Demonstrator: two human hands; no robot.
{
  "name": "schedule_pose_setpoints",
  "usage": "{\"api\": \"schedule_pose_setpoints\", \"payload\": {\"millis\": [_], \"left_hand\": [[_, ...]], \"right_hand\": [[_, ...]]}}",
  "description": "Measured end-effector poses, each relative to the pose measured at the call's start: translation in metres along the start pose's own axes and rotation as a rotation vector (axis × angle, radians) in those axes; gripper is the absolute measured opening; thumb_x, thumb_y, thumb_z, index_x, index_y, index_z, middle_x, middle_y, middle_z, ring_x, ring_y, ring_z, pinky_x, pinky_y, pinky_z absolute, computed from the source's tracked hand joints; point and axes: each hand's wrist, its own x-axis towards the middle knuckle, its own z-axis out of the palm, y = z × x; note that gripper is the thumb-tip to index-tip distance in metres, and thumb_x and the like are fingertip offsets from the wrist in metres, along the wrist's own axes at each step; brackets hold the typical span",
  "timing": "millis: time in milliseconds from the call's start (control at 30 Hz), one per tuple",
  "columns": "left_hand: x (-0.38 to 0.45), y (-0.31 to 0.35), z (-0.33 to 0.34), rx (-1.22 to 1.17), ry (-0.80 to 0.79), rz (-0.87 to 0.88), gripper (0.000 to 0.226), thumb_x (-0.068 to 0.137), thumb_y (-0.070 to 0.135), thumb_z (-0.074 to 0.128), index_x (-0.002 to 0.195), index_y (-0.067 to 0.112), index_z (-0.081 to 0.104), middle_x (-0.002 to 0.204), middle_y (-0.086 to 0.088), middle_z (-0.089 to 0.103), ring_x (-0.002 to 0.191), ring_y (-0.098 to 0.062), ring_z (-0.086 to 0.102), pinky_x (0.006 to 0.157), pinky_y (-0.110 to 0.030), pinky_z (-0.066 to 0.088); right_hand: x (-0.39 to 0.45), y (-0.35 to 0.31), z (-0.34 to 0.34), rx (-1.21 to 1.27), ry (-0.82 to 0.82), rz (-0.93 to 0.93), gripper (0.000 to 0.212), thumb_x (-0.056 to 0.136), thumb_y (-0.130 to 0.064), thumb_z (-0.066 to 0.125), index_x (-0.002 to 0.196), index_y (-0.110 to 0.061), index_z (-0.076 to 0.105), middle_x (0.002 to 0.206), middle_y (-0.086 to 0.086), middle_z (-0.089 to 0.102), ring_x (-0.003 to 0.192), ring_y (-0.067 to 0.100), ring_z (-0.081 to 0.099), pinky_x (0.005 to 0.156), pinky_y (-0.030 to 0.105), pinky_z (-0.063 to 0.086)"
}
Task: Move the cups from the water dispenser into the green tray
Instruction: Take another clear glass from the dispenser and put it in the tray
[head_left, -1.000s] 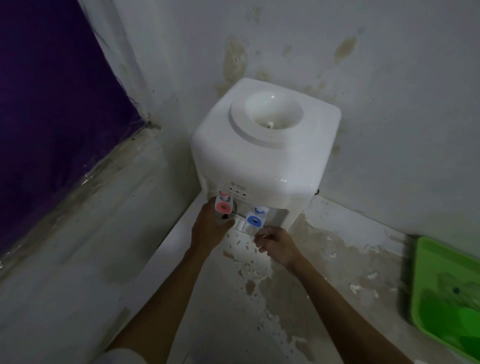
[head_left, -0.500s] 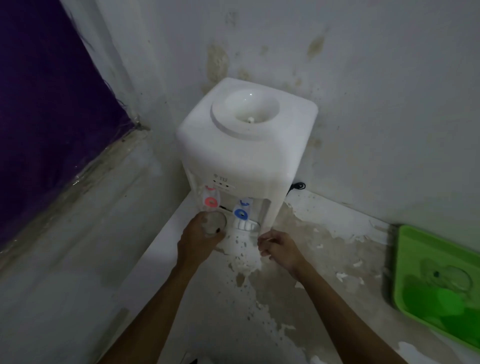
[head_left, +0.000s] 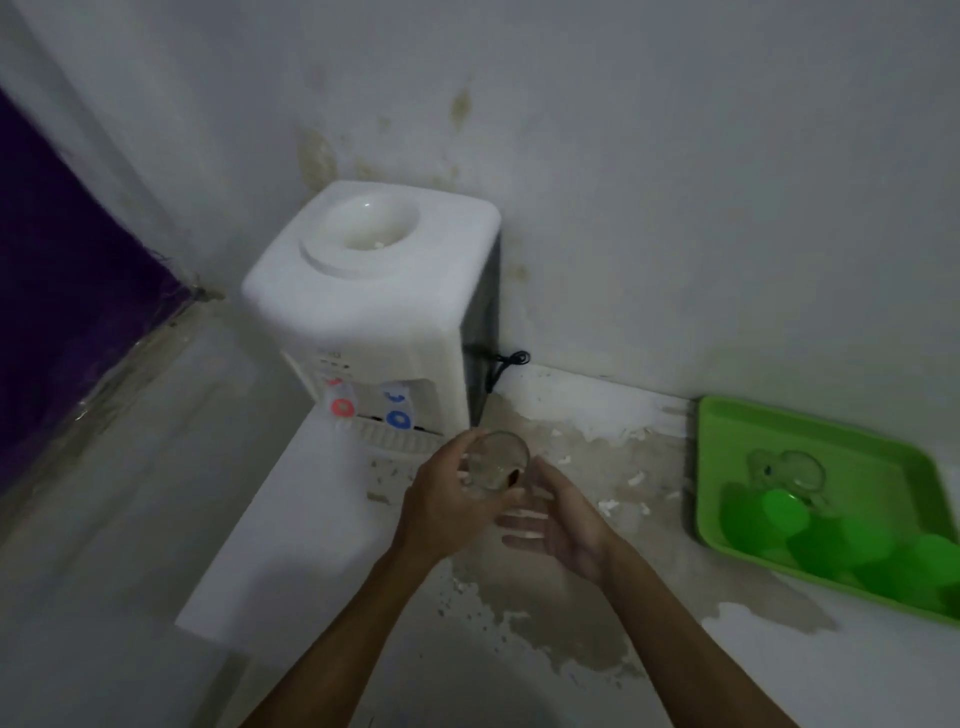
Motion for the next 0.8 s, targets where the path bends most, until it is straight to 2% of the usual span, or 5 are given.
{"api": "schedule_pose_setpoints", "payload": {"millis": [233,433,600,700,800], "left_hand": [[0.0,0.059,0.086,-0.028,-0.147,0.115,0.074,0.06,0.049,0.087,0.126,0.042,0.054,0.117,0.019,0.065,0.104,0.002,0.063,0.084,-0.026,0.058],[0.005,0.103,0.162,-0.087,-0.304,0.185,0.073,0.066,0.037,0.09,0.129,0.034,0.054,0.119,0.019,0.063,0.103,0.002,0.063,0.08,-0.012,0.051],[0.02,0.138,0.224,-0.196,-0.364,0.158,0.056,0.072,0.04,0.081,0.122,0.03,0.059,0.112,0.013,0.066,0.095,0.001,0.064,0.073,-0.01,0.049],[0.033,0.145,0.26,-0.173,-0.389,0.131,0.039,0.076,0.041,0.076,0.112,0.036,0.062,0.11,0.008,0.068,0.094,-0.004,0.066,0.074,-0.011,0.049],[0.049,0.148,0.291,-0.116,-0.438,0.115,0.028,0.086,0.03,0.074,0.112,0.028,0.066,0.108,0.006,0.07,0.097,-0.007,0.066,0.073,-0.006,0.047]], "right_hand": [[-0.046,-0.018,-0.081,0.39,-0.06,-0.122,0.042,0.092,-0.049,0.054,0.095,-0.014,0.076,0.087,0.007,0.072,0.059,0.015,0.064,0.061,0.027,0.054],[-0.074,-0.029,-0.167,0.411,0.069,-0.246,0.046,0.092,-0.041,0.055,0.118,-0.006,0.07,0.1,0.013,0.071,0.058,0.015,0.065,0.055,0.025,0.055],[-0.108,-0.052,-0.24,0.158,0.46,-0.453,0.02,0.09,-0.025,0.062,0.107,-0.017,0.058,0.097,0.006,0.063,0.077,0.018,0.062,0.056,0.027,0.047],[-0.125,-0.07,-0.284,0.075,0.634,-0.564,0.028,0.085,-0.015,0.071,0.108,-0.015,0.054,0.1,0.002,0.061,0.081,0.019,0.061,0.053,0.024,0.051],[-0.128,-0.083,-0.329,-0.158,0.826,-0.646,0.041,0.074,-0.016,0.082,0.105,-0.015,0.055,0.099,0.004,0.056,0.087,0.021,0.056,0.074,0.038,0.051]]}}
